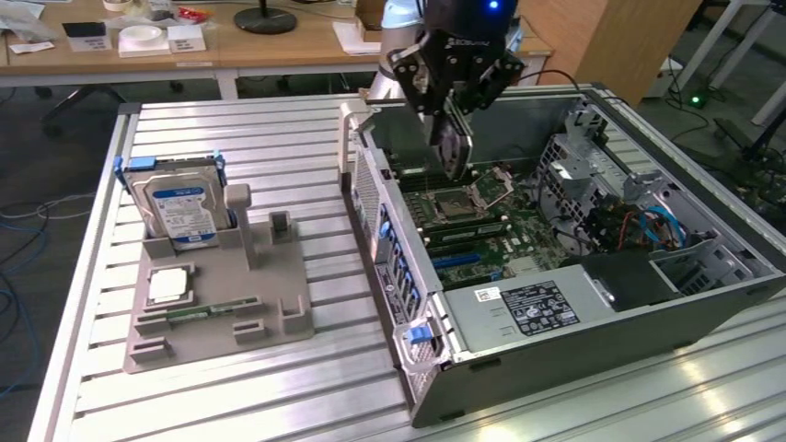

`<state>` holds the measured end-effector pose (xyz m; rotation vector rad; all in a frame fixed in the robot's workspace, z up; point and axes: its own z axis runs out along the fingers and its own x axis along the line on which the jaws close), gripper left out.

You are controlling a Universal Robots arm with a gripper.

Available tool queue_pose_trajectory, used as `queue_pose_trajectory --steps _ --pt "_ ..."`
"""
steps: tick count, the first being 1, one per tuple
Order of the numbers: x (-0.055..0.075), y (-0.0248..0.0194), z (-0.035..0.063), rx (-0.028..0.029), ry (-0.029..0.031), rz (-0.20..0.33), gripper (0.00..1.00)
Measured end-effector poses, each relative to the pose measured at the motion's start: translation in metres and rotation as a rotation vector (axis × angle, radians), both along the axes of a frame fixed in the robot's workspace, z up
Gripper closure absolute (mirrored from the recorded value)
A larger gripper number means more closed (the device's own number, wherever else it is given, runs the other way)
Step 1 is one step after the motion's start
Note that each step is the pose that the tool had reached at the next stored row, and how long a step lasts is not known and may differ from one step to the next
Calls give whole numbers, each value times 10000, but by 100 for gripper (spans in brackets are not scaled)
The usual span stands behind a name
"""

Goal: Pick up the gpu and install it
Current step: 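Pick up the gpu and move the gpu toward the slot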

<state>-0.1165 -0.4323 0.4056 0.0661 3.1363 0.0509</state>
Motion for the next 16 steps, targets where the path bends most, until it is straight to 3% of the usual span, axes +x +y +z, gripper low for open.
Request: queue_pose_trajectory --steps 16 --pt "717 0 -7 1 0 0 72"
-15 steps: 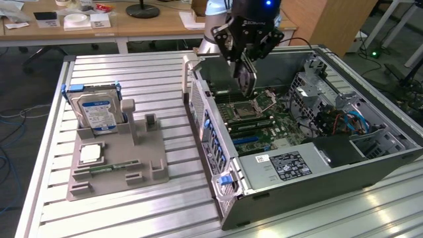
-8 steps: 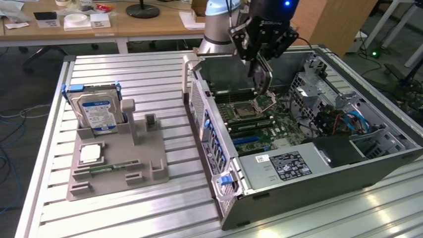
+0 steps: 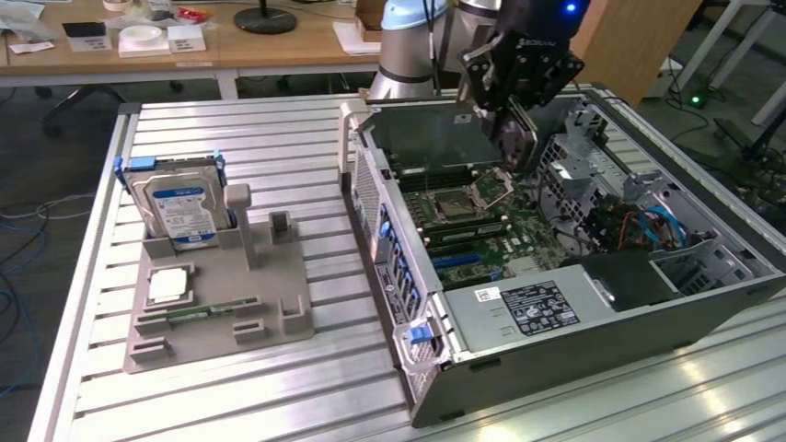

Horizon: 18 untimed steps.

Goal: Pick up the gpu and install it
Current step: 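Pick up the gpu and move the gpu toward the slot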

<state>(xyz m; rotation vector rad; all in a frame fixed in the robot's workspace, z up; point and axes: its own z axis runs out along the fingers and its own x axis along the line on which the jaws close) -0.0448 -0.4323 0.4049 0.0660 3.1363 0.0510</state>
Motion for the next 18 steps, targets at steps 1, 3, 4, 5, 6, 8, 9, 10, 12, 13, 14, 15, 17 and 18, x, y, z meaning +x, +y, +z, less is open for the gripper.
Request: queue_pose_trajectory --steps 1,3,4,5,6,8,9,10,12,13,14,15,17,18 --pt "43 0 -1 0 0 -1 72" --pt "132 0 -2 0 0 1 72" --pt "173 0 -3 0 0 -1 72" --pt "214 0 -4 1 0 -1 72" --pt "255 0 -4 0 0 1 72" --pt "330 0 -5 0 0 -1 72" --pt "368 0 -6 1 -1 0 72" --pt "408 0 -6 0 0 0 72" --pt "484 0 -7 -1 0 -1 72" --pt "494 0 -7 -1 1 1 72" --pt "494 0 -7 0 0 0 72" --pt "494 0 -7 0 0 0 72" --pt "494 0 -7 0 0 0 72" --pt "494 0 -7 0 0 0 72"
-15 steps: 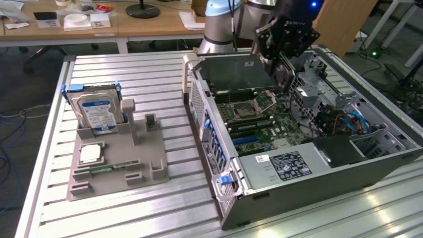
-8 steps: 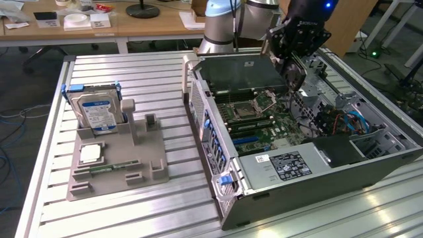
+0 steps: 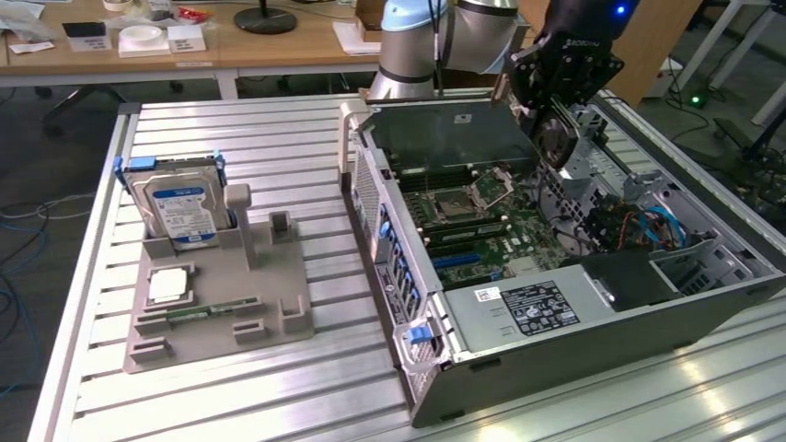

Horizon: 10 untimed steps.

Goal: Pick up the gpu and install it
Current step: 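Pick up the gpu and move the gpu toward the slot, then insert the gpu into the slot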

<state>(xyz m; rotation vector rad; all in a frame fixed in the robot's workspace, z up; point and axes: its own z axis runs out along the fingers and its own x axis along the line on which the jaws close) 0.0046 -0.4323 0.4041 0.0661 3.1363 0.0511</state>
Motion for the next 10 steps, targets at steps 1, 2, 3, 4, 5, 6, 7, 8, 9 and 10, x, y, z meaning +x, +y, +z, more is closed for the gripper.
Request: queue_pose_trajectory --steps 1,2,3,4,5,6,7,8,9,10 --pt "0 0 0 0 -1 0 72" --pt "0 0 0 0 0 0 72" --pt "0 0 0 0 0 0 72" --pt "0 0 0 0 0 0 72" --pt "0 0 0 0 0 0 72" --pt "0 0 0 0 -1 0 72" --pt "0 0 0 0 0 0 72" --pt "0 0 0 0 0 0 72" --pt "0 0 0 0 0 0 72" --pt "0 0 0 0 0 0 72"
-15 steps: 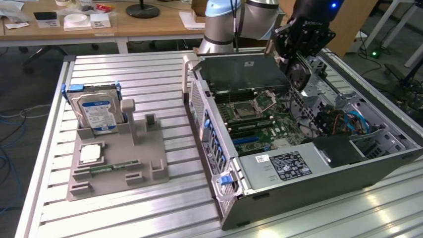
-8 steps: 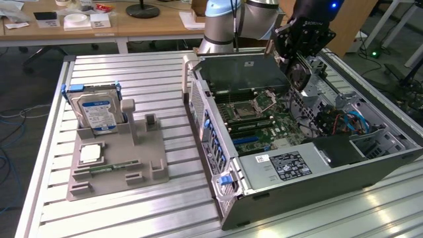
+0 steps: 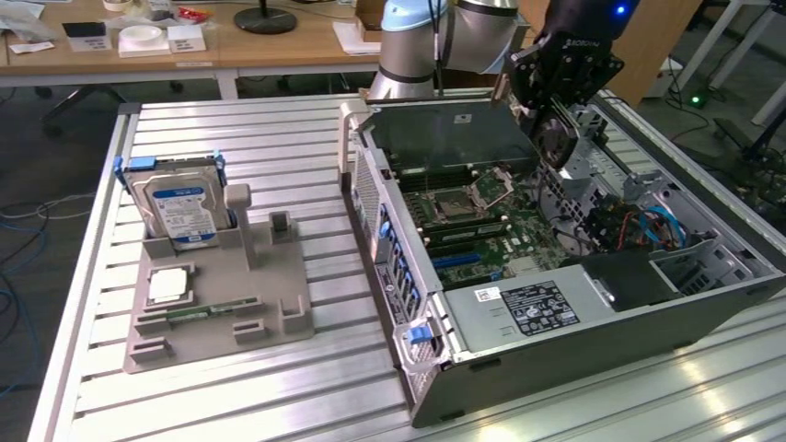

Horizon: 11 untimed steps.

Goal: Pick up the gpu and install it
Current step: 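Insert the gpu into the slot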

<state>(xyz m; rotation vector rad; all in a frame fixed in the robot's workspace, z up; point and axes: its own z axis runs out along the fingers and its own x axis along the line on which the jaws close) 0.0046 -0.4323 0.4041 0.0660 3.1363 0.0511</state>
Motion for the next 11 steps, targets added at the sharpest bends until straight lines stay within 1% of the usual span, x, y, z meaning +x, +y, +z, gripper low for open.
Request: queue_pose_trajectory --steps 3,5,11 --pt "0 0 0 0 -1 38 72" --pt "0 0 0 0 0 179 72" --pt "0 0 0 0 0 1073 72"
